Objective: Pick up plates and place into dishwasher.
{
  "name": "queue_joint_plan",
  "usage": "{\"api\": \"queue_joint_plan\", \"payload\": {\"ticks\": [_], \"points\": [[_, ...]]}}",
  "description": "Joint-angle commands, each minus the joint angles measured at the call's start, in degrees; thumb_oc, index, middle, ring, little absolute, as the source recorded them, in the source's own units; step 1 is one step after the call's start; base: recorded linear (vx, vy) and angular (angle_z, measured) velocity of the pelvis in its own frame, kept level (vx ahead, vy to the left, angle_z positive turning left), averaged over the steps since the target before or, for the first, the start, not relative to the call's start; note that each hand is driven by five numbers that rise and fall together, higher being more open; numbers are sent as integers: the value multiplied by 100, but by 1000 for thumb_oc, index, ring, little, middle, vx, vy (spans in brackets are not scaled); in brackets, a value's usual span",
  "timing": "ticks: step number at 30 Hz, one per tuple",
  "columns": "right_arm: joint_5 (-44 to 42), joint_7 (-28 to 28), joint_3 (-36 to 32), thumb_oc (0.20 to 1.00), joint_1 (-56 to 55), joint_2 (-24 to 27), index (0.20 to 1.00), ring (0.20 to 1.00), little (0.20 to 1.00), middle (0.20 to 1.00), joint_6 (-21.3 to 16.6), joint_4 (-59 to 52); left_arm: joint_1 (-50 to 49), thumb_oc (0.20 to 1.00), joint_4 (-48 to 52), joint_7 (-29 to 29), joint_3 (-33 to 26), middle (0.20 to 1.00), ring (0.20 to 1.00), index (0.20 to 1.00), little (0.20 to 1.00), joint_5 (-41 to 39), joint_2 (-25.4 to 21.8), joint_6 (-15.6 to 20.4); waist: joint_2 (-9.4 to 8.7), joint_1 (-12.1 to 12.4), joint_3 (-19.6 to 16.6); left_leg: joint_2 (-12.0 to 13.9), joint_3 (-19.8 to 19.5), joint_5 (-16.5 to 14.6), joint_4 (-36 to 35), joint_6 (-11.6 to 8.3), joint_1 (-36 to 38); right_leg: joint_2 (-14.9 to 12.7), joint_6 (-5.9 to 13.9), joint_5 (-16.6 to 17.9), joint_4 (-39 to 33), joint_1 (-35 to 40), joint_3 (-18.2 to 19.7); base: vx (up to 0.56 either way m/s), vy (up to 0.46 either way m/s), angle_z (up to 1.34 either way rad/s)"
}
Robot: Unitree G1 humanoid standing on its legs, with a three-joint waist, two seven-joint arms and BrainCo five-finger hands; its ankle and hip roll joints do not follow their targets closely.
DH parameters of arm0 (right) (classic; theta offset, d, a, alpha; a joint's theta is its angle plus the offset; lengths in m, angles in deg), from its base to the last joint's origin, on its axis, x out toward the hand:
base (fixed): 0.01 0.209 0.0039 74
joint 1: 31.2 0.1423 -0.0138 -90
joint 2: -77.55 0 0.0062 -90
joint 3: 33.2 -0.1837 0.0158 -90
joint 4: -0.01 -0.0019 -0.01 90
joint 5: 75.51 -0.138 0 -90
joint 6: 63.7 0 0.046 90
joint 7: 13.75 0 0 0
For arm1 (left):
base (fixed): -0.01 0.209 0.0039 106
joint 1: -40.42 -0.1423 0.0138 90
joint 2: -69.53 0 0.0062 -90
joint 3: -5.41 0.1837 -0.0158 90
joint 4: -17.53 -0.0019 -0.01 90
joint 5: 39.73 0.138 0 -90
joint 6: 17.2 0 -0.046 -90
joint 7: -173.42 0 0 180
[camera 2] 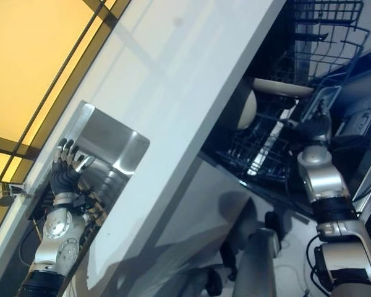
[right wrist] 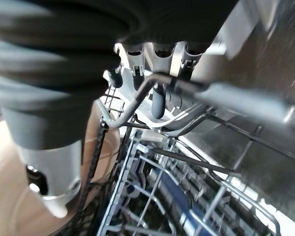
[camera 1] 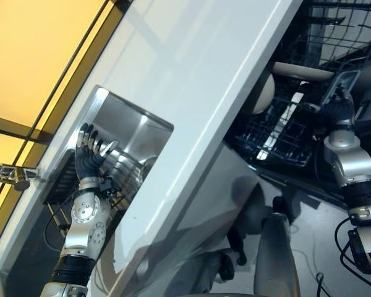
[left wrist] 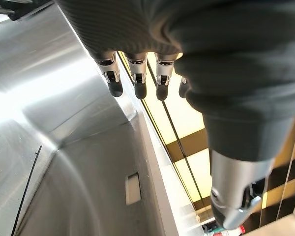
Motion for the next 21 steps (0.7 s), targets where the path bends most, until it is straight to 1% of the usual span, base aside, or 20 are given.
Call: {"api": "queue_joint_plan", "payload": {"ticks": [1,6,12,16,18,21], "points": [[-494,1048,837,1000,846,-758,1000,1000,1000,1000,-402,-150,142,1000,261,-94,-205,1000,1000,1000,1000,-255,-376,313,506,390,247,-173,-330,-377,1098,75,-811,-429,275,-283,-574,481,202,-7,-7,6],[-440,1615,1252,1000,967,-959,1000,1000,1000,1000,-467,-416,223,1000,305,-13,-207,1000,1000,1000,1000,-294,-395,239,451,469,246,-191,-375,-369,1119,98,-826,-457,261,-262,-591,497,141,-8,-9,-1],[-593,1815,1441,1000,976,-983,1000,1000,1000,1000,-567,-691,242,1000,343,-17,-220,1000,1000,1000,1000,-330,-452,228,371,507,240,-190,-382,-379,1189,128,-883,-461,265,-215,-630,493,132,-14,-16,8],[-583,2062,1505,1000,937,-1045,1000,1000,1000,1000,-665,-715,318,1000,320,-22,-238,1000,1000,1000,1000,-355,-521,212,297,527,219,-183,-400,-405,1233,143,-882,-453,262,-199,-659,548,107,-22,-22,8],[-554,2298,1539,1000,905,-1060,1000,1000,1000,1000,-699,-726,356,1000,285,11,-271,1000,1000,1000,1000,-409,-564,205,249,534,195,-178,-412,-418,1234,152,-841,-448,261,-188,-691,613,83,-19,-14,7],[-626,2723,1589,1000,793,-1036,1000,1000,1000,1000,-894,-718,420,1000,292,42,-290,1000,1000,1000,1000,-477,-619,152,136,560,100,-170,-430,-443,1201,161,-714,-462,261,-152,-853,842,-2,-4,-4,1]]}}
